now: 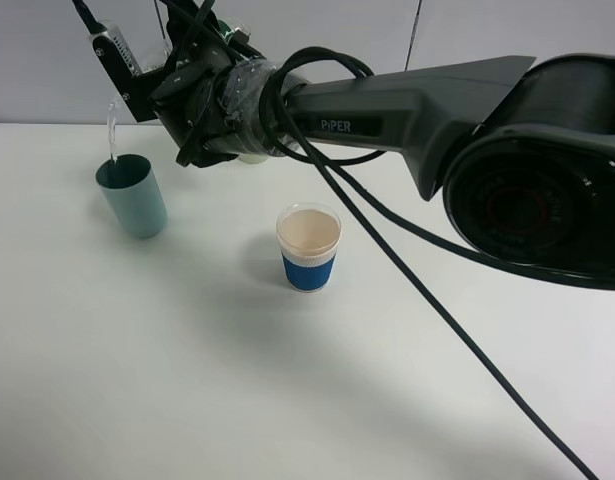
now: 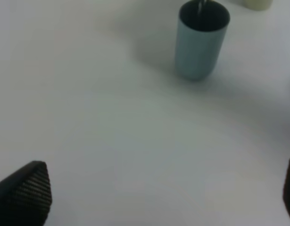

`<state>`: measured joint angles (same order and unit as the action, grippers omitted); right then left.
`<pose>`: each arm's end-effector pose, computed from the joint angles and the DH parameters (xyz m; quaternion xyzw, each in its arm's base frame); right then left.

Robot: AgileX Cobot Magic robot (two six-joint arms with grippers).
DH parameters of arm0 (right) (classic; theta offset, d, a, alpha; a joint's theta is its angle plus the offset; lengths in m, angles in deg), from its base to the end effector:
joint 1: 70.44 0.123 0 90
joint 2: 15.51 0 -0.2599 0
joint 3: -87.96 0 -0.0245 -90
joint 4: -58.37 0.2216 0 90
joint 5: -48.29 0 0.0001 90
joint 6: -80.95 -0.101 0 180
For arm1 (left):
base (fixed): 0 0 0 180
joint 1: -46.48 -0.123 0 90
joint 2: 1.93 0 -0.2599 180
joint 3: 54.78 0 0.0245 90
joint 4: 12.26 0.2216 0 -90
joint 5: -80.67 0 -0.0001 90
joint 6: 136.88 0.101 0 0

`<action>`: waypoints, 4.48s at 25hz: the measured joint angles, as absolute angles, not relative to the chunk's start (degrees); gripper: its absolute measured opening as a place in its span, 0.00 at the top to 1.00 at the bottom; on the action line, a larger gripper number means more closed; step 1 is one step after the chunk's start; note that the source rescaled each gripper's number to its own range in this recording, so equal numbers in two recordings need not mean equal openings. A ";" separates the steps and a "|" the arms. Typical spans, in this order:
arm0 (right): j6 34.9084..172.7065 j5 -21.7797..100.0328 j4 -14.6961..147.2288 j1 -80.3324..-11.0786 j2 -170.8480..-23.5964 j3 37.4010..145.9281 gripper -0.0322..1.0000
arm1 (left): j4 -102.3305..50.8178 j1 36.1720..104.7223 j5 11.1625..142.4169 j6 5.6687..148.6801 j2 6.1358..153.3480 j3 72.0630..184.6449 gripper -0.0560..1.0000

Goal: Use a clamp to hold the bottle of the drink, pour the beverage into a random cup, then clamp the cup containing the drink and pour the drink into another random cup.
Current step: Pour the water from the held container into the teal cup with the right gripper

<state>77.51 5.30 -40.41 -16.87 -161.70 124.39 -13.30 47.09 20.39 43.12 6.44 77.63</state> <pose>0.3552 0.3665 0.2007 -0.6464 0.3960 -0.4839 0.4373 0.0033 -0.0016 0.2604 0.0049 0.8491 -0.0119 0.5281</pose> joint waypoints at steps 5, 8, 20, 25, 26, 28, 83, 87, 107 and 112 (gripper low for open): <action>79.92 5.30 -40.41 -16.87 -161.70 124.39 0.97 | -13.30 47.09 20.39 43.12 6.44 77.63 0.00; 80.20 5.30 -40.41 -16.87 -161.70 124.39 0.97 | -13.30 47.09 20.39 43.12 6.44 77.63 0.00; 81.46 5.30 -40.41 -16.87 -161.70 124.39 0.97 | -13.30 47.09 20.39 43.12 6.44 77.63 0.00; 81.53 5.30 -40.41 -16.87 -161.70 124.39 0.97 | -13.30 47.09 20.39 43.12 6.44 77.63 0.00; 81.84 5.30 -40.41 -16.87 -161.70 124.39 0.97 | -13.30 47.09 20.39 43.12 6.44 77.63 0.00; 83.05 5.30 -40.41 -16.87 -161.70 124.44 0.97 | -13.30 47.09 20.39 43.12 6.44 77.63 0.00; 95.04 10.90 -40.62 -16.87 -161.70 124.44 0.97 | -13.30 47.09 20.39 43.12 6.44 77.63 0.00; 97.31 10.90 -40.62 -16.87 -161.70 124.44 0.97 | -13.30 47.09 20.39 43.12 6.44 77.63 0.00; 57.19 11.08 -40.64 -16.63 -161.70 124.45 0.97 | -13.30 47.09 20.39 43.12 6.44 77.63 0.00; 34.87 11.08 -40.12 -16.63 -161.70 124.45 0.97 | -13.30 47.09 20.39 43.12 6.44 77.63 0.00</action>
<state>34.87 11.08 -40.12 -16.63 -161.70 124.45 -13.30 47.09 20.39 43.12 6.44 77.63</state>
